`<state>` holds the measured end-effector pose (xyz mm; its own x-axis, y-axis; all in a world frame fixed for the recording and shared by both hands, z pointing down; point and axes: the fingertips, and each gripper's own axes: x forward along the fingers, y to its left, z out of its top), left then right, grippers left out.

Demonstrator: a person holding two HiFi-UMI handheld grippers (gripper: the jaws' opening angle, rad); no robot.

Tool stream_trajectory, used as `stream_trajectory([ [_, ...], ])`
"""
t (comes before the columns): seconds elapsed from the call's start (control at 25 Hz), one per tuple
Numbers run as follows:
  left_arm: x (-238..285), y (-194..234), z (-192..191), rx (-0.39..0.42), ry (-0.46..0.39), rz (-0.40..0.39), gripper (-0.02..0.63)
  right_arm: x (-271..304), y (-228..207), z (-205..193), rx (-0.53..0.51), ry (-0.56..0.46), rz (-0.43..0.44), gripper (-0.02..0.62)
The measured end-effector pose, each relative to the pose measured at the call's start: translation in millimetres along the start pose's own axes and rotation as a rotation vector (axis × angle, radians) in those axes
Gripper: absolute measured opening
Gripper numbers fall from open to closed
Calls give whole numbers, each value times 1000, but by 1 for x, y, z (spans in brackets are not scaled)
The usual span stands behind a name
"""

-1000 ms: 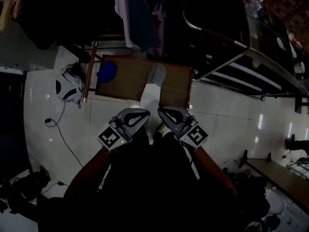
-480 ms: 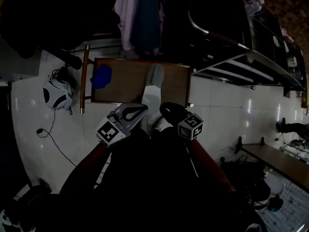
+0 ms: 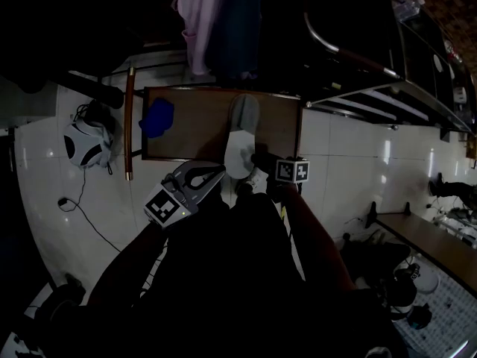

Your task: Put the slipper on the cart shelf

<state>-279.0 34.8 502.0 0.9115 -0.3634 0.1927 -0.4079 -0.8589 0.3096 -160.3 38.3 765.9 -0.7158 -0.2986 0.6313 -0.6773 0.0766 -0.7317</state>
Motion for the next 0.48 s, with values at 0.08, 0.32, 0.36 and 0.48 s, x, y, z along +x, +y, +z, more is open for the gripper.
stream_trajectory([
  [0.08,-2,2,-4,-26,3,28,5,11,-15,3,2,26,-17,210],
  [0.32,-6,-1,-18,-69,21,88,5,39,-36,0,65,120,-1,210],
  [0.36,-6,-1,-19,-76,21,98,5,42,-38,-3,75,137,-4,209],
  [0.48,-6,-2,-21,-91,28,122,5,48,-45,-9,103,170,-12,202],
])
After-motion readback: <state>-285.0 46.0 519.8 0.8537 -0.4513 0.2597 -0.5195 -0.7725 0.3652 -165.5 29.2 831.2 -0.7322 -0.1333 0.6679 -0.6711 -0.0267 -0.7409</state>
